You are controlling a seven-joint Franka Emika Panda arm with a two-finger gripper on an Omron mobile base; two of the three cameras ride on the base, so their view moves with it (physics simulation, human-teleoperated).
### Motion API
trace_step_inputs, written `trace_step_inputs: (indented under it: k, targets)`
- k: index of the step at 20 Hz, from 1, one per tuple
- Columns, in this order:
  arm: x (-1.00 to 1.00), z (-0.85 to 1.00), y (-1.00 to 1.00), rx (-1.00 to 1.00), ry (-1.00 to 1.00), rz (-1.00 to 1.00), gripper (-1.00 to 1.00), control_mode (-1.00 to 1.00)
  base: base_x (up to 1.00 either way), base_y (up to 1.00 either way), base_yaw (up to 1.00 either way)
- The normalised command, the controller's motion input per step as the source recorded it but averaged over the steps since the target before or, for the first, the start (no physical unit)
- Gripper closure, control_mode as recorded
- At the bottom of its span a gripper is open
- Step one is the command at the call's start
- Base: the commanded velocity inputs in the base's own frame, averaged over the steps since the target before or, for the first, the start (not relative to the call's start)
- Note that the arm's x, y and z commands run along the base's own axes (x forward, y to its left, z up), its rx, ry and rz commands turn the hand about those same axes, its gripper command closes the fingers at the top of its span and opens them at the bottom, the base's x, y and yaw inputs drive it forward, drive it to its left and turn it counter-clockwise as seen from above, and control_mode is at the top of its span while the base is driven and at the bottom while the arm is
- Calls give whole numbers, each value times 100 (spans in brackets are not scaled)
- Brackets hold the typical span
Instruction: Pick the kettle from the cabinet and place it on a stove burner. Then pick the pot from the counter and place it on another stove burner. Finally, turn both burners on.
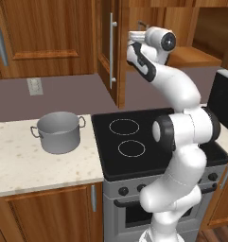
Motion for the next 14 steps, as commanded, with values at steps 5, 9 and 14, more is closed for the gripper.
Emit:
trace_step_inputs:
  k: [5, 9, 14]
  targets:
    - [-35, 13, -27, 8, 0, 0, 100, -100, 0, 0, 0]
    - [-36, 29, -32, 8, 0, 0, 100, -100, 0, 0, 0]
    - [-50, 27, -25, 7, -2, 0, 100, -100, 0, 0, 0]
